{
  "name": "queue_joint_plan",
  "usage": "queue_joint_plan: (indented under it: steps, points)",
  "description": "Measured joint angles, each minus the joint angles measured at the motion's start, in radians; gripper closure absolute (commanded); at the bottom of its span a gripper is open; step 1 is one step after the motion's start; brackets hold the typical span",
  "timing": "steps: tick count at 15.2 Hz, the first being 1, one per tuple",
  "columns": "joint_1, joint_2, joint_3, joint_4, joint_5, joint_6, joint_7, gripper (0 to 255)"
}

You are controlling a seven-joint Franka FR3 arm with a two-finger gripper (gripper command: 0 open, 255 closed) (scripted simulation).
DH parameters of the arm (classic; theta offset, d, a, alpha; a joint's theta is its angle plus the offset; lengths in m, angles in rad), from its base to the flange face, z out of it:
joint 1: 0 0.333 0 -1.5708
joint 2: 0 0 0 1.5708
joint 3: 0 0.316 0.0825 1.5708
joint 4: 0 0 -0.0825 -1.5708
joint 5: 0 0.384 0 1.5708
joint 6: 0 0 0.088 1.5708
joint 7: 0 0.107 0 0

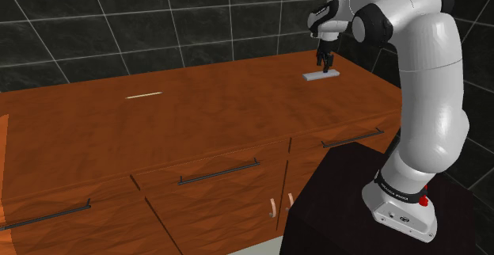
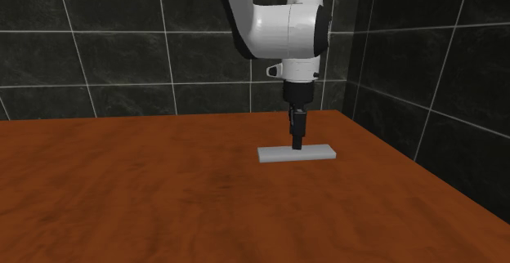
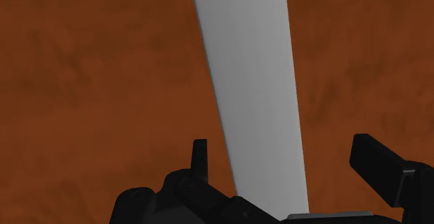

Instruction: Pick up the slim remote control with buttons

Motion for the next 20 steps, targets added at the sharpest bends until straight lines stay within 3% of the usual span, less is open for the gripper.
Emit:
queue_joint_plan:
  steps: [7, 8, 20]
  points:
    - [-0.019, 0.049, 0.023, -0.026, 0.035, 0.064, -0.029, 0]
    - [-0.019, 0.05, 0.024, -0.028, 0.037, 0.068, -0.029, 255]
    - [-0.016, 0.046, 0.022, -0.023, 0.033, 0.06, -0.025, 255]
